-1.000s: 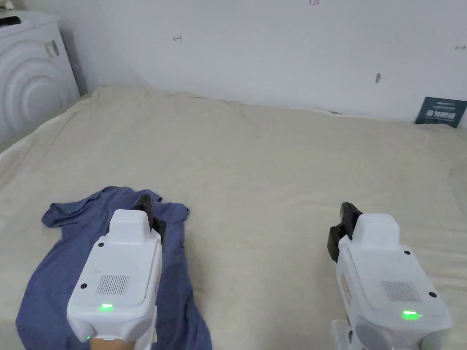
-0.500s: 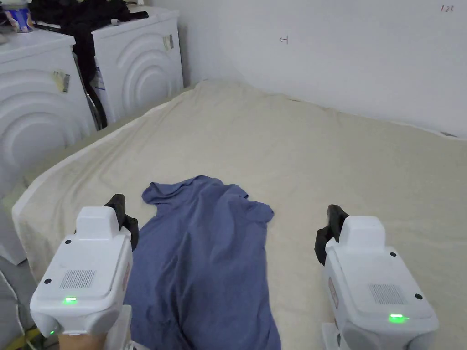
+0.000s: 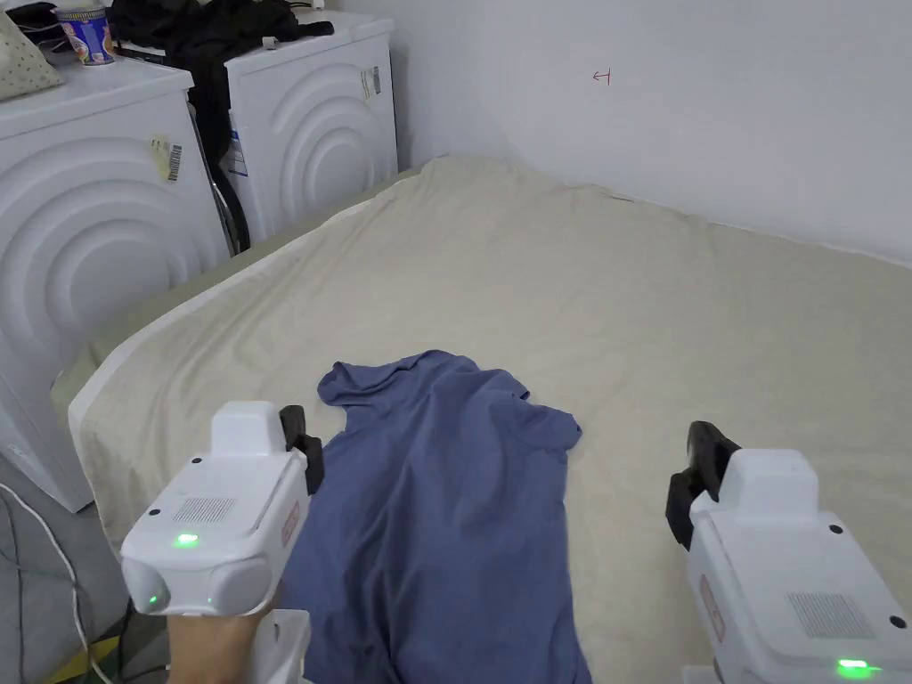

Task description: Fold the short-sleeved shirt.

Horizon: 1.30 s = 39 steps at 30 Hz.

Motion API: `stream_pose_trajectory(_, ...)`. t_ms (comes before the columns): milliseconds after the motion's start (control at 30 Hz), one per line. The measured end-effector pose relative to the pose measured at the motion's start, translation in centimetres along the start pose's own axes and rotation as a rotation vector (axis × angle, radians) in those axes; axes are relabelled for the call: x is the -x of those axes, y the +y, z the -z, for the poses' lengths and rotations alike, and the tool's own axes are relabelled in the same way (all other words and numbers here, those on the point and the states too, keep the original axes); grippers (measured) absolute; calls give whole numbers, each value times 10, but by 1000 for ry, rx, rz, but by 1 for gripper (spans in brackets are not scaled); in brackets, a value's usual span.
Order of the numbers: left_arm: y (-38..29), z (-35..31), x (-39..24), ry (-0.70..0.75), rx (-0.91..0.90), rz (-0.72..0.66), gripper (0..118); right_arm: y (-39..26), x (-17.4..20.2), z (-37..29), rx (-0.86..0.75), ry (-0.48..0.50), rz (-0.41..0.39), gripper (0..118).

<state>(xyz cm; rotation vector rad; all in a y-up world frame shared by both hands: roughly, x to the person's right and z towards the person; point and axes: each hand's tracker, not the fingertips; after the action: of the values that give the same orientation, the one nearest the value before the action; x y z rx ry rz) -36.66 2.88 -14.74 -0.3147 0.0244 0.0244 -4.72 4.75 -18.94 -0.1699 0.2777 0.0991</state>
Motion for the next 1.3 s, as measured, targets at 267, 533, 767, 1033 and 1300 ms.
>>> stream_pose_trajectory(267, 7, 95, -2, -115, 317, -59, 109, -7, -23, 12, 44, -63, -24, 1)
stream_pose_trajectory(533, -30, 186, -24, -118, 576, -8, 118, -23, -48, 22, 104, -114, -23, 1)
stream_pose_trajectory(767, -68, 210, -50, -103, 668, 47, 43, -38, -66, 22, 150, -138, -17, 1)
stream_pose_trajectory(1033, -56, 196, -47, -145, 617, 0, 6, -36, -81, 7, 146, -153, -24, 1)
stream_pose_trajectory(1300, 10, 122, -59, -388, 475, -217, 6, -32, -100, -16, 113, -189, 30, 1)
